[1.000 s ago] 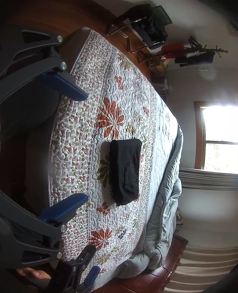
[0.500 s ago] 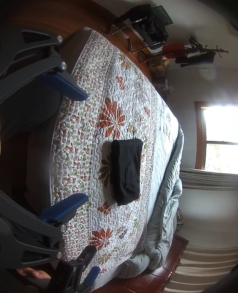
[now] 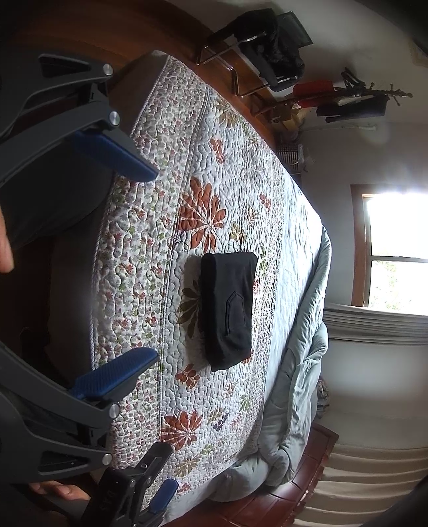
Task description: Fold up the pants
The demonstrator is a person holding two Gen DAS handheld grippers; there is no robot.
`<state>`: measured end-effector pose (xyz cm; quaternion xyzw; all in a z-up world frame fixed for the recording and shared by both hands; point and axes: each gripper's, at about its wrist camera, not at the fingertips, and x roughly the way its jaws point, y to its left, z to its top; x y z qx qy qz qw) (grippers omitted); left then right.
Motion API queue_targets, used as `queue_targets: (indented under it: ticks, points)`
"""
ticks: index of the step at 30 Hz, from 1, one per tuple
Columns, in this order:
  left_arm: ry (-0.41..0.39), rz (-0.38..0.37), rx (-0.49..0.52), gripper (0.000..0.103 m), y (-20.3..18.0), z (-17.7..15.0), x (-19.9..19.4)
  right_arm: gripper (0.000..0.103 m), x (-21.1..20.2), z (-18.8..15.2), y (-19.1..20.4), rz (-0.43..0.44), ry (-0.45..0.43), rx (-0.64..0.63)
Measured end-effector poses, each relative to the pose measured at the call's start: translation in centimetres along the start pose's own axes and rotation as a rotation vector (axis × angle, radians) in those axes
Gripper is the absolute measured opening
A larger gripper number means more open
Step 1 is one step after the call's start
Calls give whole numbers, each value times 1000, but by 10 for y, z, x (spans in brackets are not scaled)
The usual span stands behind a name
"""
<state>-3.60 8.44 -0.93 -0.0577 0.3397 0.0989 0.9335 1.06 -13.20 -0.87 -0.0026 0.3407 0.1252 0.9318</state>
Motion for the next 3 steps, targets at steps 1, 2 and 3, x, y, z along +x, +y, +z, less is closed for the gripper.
queue_targets:
  ticks: [1,2,3]
  points:
    - [2,-2,-1,100,0,0,0,99,0,0,0,0,-1,1]
    - [2,-2,-2,100,0,0,0,99,-1,0,-1,0,-1,2]
    - [2,-2,-2,100,1,0,-1,99,-1,0,-1,0,-1,1]
